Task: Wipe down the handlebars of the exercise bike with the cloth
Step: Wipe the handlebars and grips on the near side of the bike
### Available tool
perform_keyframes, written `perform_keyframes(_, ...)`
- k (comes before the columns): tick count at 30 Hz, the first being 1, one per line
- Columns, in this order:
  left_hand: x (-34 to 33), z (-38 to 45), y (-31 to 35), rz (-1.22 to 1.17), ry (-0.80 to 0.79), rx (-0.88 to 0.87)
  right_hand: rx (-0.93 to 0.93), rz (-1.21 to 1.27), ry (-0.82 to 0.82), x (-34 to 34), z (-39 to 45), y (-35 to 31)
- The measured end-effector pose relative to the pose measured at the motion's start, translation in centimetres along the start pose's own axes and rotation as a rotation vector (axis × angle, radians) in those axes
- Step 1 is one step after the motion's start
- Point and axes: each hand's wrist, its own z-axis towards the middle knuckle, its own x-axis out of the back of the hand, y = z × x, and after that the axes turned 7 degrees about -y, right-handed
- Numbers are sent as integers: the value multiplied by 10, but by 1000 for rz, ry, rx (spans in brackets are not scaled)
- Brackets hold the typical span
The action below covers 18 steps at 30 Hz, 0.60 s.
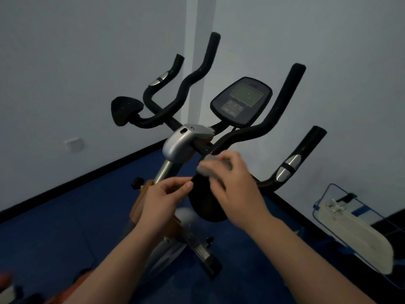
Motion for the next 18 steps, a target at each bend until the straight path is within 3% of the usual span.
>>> perform_keyframes(4, -1, -5, -8, -139, 50, 30, 152, -158, -94, -4, -29, 11)
perform_keyframes(7, -8, -8, -10, -175, 101, 16, 324, -231, -261, 16, -27, 23)
perform_keyframes(13, -36, -9, -9, -139, 253, -103, 371, -310, -371, 24, -12, 22)
perform_keyframes(16, -49, -6, -7, -88, 340, -167, 367, -69, -527, 43, -8, 37)
perform_keyframes(18, -57, 3, -5, -12, 393, -202, 282, 156, -465, 59, 5, 55)
